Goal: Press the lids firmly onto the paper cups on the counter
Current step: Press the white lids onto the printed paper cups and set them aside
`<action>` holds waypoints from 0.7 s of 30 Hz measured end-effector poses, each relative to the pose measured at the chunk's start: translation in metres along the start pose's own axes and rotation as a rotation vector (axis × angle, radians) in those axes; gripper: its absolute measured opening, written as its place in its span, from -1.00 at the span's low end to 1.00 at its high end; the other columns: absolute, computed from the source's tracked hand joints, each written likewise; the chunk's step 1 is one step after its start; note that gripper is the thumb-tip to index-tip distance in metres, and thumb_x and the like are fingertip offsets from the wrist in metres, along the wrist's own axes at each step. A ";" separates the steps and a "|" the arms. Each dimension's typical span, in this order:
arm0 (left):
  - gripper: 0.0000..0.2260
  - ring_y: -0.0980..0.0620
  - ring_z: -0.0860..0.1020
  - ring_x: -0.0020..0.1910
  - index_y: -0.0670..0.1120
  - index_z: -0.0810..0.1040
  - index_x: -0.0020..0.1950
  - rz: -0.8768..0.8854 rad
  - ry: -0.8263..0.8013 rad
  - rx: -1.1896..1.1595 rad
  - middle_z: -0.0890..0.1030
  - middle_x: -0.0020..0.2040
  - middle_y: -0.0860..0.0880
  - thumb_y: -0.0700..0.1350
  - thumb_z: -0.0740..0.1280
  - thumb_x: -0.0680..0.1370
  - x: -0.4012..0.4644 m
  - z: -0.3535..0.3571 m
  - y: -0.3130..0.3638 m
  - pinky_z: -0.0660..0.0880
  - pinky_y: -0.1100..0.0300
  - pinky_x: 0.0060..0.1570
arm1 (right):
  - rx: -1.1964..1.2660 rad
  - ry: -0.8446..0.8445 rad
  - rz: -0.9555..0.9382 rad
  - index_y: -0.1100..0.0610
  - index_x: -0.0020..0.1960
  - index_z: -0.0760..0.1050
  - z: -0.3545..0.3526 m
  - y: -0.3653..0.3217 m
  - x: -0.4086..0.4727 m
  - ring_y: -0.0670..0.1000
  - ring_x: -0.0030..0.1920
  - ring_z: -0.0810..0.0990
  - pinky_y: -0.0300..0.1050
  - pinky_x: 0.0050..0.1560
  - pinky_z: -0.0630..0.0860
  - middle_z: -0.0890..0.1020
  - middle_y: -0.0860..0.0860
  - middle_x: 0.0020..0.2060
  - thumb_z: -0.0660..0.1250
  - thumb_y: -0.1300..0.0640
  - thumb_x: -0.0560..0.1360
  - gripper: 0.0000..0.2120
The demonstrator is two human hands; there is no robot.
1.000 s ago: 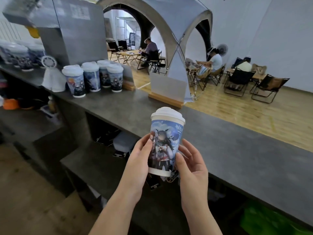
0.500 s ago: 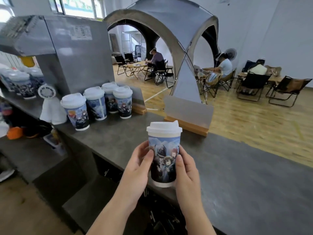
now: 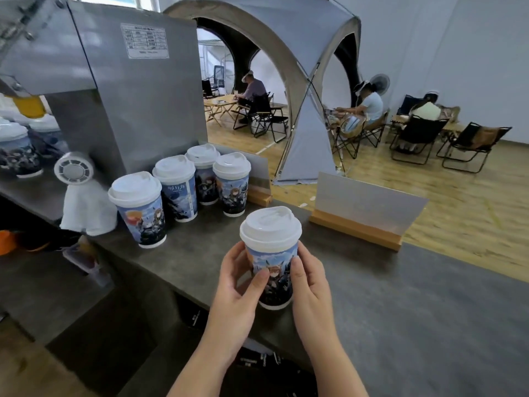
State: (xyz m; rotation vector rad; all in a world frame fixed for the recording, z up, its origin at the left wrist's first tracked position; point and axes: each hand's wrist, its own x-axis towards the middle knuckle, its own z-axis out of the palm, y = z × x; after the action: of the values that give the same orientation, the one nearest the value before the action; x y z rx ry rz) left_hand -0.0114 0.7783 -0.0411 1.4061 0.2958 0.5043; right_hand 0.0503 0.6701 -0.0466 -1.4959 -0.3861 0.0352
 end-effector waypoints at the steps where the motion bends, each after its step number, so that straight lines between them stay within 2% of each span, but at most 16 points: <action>1: -0.49 0.28 0.55 0.23 0.17 0.41 0.33 0.008 0.002 0.021 0.57 0.29 0.16 -0.02 0.43 0.41 0.009 -0.008 0.001 0.49 0.43 0.08 | -0.009 0.013 -0.001 -0.19 0.32 0.42 0.011 0.001 0.006 -0.40 0.18 0.48 -0.51 0.07 0.43 0.53 -0.20 0.21 0.19 0.06 0.63 -0.71; 5: -0.53 0.46 0.52 0.13 0.16 0.38 0.35 0.066 0.018 0.057 0.52 0.27 0.25 -0.15 0.42 0.51 0.047 -0.041 0.005 0.45 0.52 0.00 | -0.007 0.065 -0.025 -0.15 0.24 0.47 0.055 0.008 0.032 -0.22 0.13 0.60 -0.28 0.10 0.52 0.65 -0.18 0.08 0.21 0.16 0.65 -0.73; 8: -0.51 0.45 0.51 0.15 0.09 0.35 0.41 0.092 0.046 0.092 0.51 0.31 0.18 -0.18 0.41 0.54 0.078 -0.065 0.001 0.44 0.53 0.02 | -0.043 0.080 -0.020 -0.21 0.21 0.48 0.091 0.017 0.056 -0.19 0.19 0.59 -0.11 0.22 0.54 0.64 -0.25 0.11 0.18 0.11 0.67 -0.74; 10: -0.50 0.40 0.49 0.22 0.11 0.34 0.44 0.099 0.067 0.120 0.50 0.35 0.16 -0.15 0.41 0.56 0.097 -0.078 -0.003 0.43 0.50 0.11 | -0.068 0.084 -0.009 -0.21 0.26 0.50 0.112 0.023 0.071 -0.16 0.25 0.56 0.00 0.29 0.51 0.63 -0.23 0.18 0.16 0.00 0.65 -0.75; 12: -0.52 0.34 0.42 0.33 0.18 0.30 0.46 0.112 0.070 0.160 0.43 0.41 0.17 -0.11 0.36 0.60 0.112 -0.089 -0.004 0.35 0.40 0.28 | -0.080 0.087 0.010 -0.13 0.33 0.50 0.127 0.027 0.086 -0.12 0.29 0.55 0.08 0.33 0.50 0.62 -0.15 0.24 0.15 -0.04 0.62 -0.68; 15: -0.52 0.31 0.25 0.38 0.17 0.24 0.54 0.102 0.070 0.225 0.28 0.43 0.20 -0.11 0.26 0.66 0.129 -0.100 -0.004 0.17 0.32 0.35 | -0.062 0.083 0.039 -0.07 0.33 0.51 0.141 0.032 0.102 -0.13 0.26 0.57 0.12 0.32 0.51 0.63 -0.13 0.23 0.14 0.11 0.68 -0.71; 18: -0.52 0.34 0.21 0.37 0.12 0.25 0.56 0.092 0.061 0.230 0.26 0.42 0.19 -0.16 0.23 0.67 0.139 -0.105 -0.007 0.12 0.45 0.30 | -0.056 0.098 0.061 -0.14 0.28 0.48 0.148 0.037 0.111 -0.14 0.20 0.60 0.13 0.30 0.52 0.64 -0.17 0.15 0.15 0.14 0.68 -0.73; 21: -0.52 0.34 0.23 0.38 0.12 0.27 0.52 0.081 0.049 0.184 0.28 0.43 0.19 -0.22 0.25 0.65 0.142 -0.108 -0.009 0.14 0.71 0.11 | -0.056 0.109 0.081 -0.16 0.30 0.45 0.154 0.042 0.115 -0.10 0.20 0.60 0.13 0.30 0.52 0.64 -0.15 0.13 0.14 0.13 0.68 -0.72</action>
State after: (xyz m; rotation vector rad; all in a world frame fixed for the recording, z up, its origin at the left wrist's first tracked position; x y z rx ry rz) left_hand 0.0595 0.9412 -0.0528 1.5905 0.3326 0.5902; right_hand 0.1258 0.8518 -0.0573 -1.5604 -0.2400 0.0069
